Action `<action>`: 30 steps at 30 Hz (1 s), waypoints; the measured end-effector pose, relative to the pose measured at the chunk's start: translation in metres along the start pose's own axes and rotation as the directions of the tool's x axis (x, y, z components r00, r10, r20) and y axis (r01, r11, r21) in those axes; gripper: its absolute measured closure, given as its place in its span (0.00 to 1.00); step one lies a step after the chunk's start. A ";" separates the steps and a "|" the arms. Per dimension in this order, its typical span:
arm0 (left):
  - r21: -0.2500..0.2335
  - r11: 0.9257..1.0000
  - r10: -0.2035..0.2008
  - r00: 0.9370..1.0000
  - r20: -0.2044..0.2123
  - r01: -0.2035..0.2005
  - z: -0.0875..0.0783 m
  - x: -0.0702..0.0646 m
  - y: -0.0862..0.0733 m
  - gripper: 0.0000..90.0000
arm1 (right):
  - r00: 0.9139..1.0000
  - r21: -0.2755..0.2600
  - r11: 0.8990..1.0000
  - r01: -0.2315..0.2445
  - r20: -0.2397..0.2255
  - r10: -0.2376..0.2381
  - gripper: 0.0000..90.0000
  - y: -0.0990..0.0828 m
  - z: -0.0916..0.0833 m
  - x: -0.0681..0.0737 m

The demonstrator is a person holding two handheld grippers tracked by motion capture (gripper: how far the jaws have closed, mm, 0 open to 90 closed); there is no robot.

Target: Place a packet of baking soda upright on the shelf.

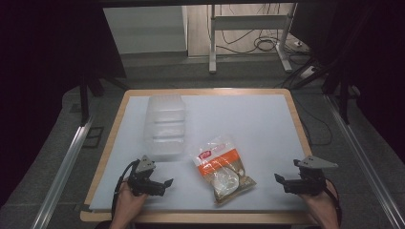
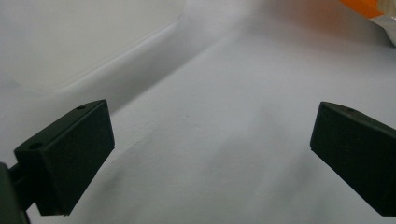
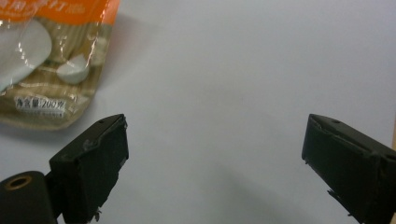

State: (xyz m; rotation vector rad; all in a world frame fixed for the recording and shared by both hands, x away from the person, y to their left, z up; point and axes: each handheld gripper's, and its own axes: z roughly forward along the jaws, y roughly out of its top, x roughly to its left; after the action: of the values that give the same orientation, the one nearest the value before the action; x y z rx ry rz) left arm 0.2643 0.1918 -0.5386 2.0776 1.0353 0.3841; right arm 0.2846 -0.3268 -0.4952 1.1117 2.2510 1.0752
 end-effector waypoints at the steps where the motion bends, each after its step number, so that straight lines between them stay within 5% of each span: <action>1: 0.000 1.000 -0.006 1.000 0.000 0.006 0.000 0.000 0.000 0.00 | 1.000 0.008 1.000 -0.008 -0.017 0.008 0.08 -0.002 0.002 0.000; 13: 0.009 1.000 -0.014 1.000 0.020 0.014 0.001 0.001 -0.001 0.00 | 0.998 0.027 0.999 0.032 -0.049 -0.031 0.06 -0.001 0.008 0.008; 30: 0.004 1.000 -0.014 1.000 0.022 0.014 0.002 0.000 -0.001 0.00 | 0.999 0.038 0.999 -0.018 -0.045 0.020 0.03 0.000 0.015 0.015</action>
State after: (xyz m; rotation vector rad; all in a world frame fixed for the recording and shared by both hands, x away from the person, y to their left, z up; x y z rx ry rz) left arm 0.2644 0.1910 -0.5403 2.0726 1.0381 0.3508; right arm 0.2854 -0.3077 -0.5052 1.1369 2.3092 1.0805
